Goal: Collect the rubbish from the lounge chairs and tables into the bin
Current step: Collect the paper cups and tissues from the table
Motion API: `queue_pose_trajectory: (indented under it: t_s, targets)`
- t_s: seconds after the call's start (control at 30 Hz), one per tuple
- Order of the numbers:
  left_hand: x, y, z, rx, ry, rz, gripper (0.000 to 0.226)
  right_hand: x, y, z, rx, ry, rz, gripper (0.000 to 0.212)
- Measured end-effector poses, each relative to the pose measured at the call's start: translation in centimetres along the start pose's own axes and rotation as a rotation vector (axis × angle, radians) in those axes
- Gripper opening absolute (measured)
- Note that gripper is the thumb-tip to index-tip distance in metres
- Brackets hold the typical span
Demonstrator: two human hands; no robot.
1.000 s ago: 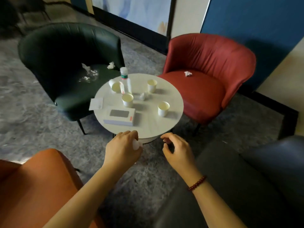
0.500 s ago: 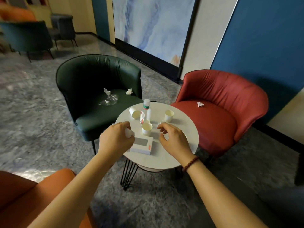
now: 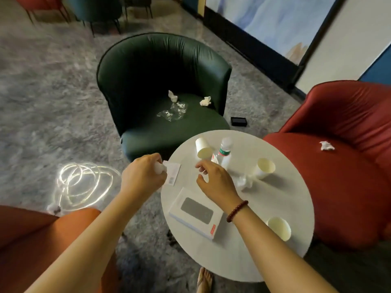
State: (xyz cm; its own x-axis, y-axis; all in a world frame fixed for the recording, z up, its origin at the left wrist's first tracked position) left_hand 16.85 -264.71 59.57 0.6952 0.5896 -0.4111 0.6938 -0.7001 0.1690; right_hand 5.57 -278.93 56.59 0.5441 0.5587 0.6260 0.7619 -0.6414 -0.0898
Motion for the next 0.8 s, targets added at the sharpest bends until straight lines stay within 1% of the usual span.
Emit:
queue_pose_trajectory:
  t_s: [0.1,0.23,0.33,0.43,0.53,0.63,0.73,0.8]
  targets:
    - [2.4,1.5,1.9,0.025,0.005,-0.069,0.002,-0.8,4.0,2.9,0.089,-0.009,-0.031,0.023]
    - [5.8,1.7,4.7,0.104,0.015,-0.190,0.010,-1.7,7.5,7.4,0.180,-0.028,-0.043,0.026]
    - [8.2,2.3,7.0,0.126,-0.008,-0.232,0.007,-2.5,9.3,10.7,0.240,-0.050,-0.040,0.030]
    - [10.4,3.1,9.6,0.134,-0.050,-0.278,0.006,-3.0,11.4,13.7,0.251,-0.103,-0.042,0.037]
    - [11.8,3.9,12.8,0.178,-0.089,-0.279,0.008,-3.9,13.2,16.1,0.253,-0.162,0.014,0.051]
    - [13.6,4.9,15.5,0.209,-0.131,-0.286,0.017,-4.7,14.2,18.3,0.256,-0.209,0.061,0.063]
    - [16.2,6.1,17.7,0.193,-0.143,-0.293,0.028,-5.5,14.8,20.6,0.249,-0.246,0.071,0.075]
    - [17.7,6.6,19.2,0.211,-0.152,-0.292,0.036,-5.9,15.0,21.7,0.226,-0.288,0.073,0.081]
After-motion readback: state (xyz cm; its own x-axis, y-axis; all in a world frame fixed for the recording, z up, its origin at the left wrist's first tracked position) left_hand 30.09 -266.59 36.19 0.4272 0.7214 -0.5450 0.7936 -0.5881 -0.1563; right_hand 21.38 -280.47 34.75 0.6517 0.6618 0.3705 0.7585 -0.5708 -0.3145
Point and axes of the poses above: each hand's wrist, its own y-axis towards the middle knuckle, its own z-axis out of the palm, x = y × z, the point moved 7 cm from there along y, towards the middle knuckle, and after that the axes turned 14 degrees about z, right-handed, at the moved point
